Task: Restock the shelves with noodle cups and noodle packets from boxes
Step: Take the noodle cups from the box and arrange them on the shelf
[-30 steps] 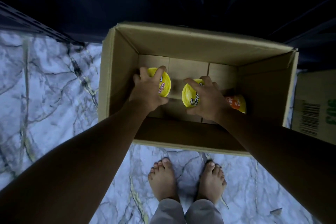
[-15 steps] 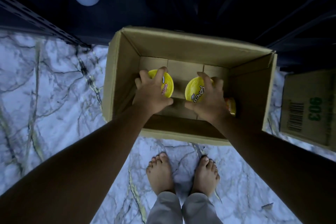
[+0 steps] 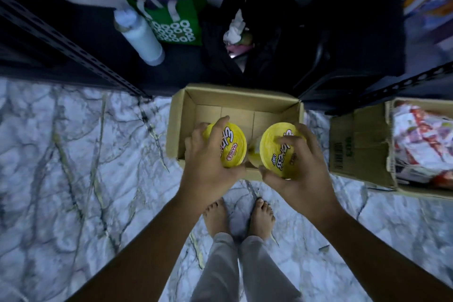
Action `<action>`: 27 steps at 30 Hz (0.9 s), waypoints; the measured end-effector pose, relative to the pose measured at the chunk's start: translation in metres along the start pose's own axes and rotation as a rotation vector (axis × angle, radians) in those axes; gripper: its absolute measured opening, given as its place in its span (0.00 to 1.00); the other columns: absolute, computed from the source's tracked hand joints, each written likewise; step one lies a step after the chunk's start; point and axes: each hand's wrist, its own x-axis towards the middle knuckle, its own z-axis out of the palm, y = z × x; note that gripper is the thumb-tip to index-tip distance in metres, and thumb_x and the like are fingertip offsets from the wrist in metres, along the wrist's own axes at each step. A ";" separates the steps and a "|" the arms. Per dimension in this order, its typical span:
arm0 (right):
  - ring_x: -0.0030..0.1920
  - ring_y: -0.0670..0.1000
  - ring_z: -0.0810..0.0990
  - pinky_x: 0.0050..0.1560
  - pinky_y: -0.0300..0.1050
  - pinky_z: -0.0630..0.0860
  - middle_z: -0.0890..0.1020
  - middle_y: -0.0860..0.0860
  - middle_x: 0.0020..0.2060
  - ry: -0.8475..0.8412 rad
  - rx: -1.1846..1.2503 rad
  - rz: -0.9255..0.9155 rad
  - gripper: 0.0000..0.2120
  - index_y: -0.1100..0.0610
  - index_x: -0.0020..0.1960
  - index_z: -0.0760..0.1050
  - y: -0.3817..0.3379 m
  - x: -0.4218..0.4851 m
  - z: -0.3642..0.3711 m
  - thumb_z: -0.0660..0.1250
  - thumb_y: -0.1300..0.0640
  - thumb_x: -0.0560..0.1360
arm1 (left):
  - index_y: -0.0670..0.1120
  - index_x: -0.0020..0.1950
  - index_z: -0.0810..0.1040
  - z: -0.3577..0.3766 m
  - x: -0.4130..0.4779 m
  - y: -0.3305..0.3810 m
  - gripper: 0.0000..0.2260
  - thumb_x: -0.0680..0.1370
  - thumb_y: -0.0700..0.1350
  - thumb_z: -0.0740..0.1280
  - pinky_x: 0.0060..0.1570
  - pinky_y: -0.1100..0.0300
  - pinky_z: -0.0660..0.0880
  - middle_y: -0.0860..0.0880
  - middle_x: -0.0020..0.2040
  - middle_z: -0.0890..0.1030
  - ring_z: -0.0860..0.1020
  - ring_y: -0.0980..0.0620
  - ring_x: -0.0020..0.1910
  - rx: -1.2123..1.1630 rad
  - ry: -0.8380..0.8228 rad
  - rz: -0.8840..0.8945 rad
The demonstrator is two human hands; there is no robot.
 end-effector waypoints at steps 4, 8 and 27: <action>0.73 0.39 0.64 0.67 0.39 0.68 0.64 0.42 0.76 0.049 -0.023 -0.143 0.25 0.46 0.59 0.78 -0.074 -0.022 -0.065 0.75 0.37 0.65 | 0.66 0.78 0.56 -0.065 -0.046 0.063 0.45 0.66 0.55 0.77 0.70 0.53 0.66 0.54 0.77 0.58 0.56 0.52 0.75 0.026 0.032 0.112; 0.75 0.47 0.66 0.66 0.54 0.74 0.64 0.46 0.78 0.114 0.012 -0.224 0.23 0.48 0.58 0.81 -0.149 -0.041 -0.128 0.79 0.44 0.65 | 0.62 0.77 0.61 -0.133 -0.089 0.128 0.43 0.67 0.53 0.79 0.66 0.59 0.67 0.53 0.76 0.59 0.60 0.53 0.75 -0.011 0.113 0.243; 0.61 0.49 0.81 0.60 0.54 0.77 0.83 0.46 0.58 0.681 0.065 -0.665 0.21 0.54 0.54 0.85 -0.427 -0.070 -0.355 0.76 0.40 0.70 | 0.58 0.65 0.78 -0.383 -0.191 0.394 0.25 0.70 0.56 0.81 0.60 0.71 0.69 0.61 0.64 0.75 0.74 0.60 0.66 -0.121 0.336 0.951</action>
